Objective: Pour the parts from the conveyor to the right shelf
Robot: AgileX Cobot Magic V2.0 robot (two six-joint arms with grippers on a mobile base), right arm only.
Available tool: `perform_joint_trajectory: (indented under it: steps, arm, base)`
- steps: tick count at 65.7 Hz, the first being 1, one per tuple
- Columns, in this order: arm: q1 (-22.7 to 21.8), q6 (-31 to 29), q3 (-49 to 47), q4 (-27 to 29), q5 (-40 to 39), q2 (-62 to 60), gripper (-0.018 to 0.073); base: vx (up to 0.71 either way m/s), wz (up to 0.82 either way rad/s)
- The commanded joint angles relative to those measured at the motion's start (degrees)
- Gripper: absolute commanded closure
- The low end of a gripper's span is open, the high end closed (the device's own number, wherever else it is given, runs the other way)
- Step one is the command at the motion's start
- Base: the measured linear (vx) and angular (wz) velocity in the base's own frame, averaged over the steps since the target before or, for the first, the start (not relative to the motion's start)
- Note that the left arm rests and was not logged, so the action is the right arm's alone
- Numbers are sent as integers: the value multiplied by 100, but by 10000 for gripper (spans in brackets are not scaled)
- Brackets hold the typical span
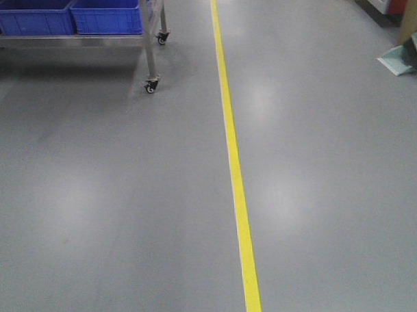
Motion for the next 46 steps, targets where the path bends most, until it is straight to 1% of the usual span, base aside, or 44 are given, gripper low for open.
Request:
perform_joint_trajectory:
  steps: [1, 46]
  arm:
    - [-22, -42, -174, 37, -443, 39, 564]
    - [-22, -42, -174, 37, -443, 39, 564]
  base:
    - [73, 21]
    - [71, 17]
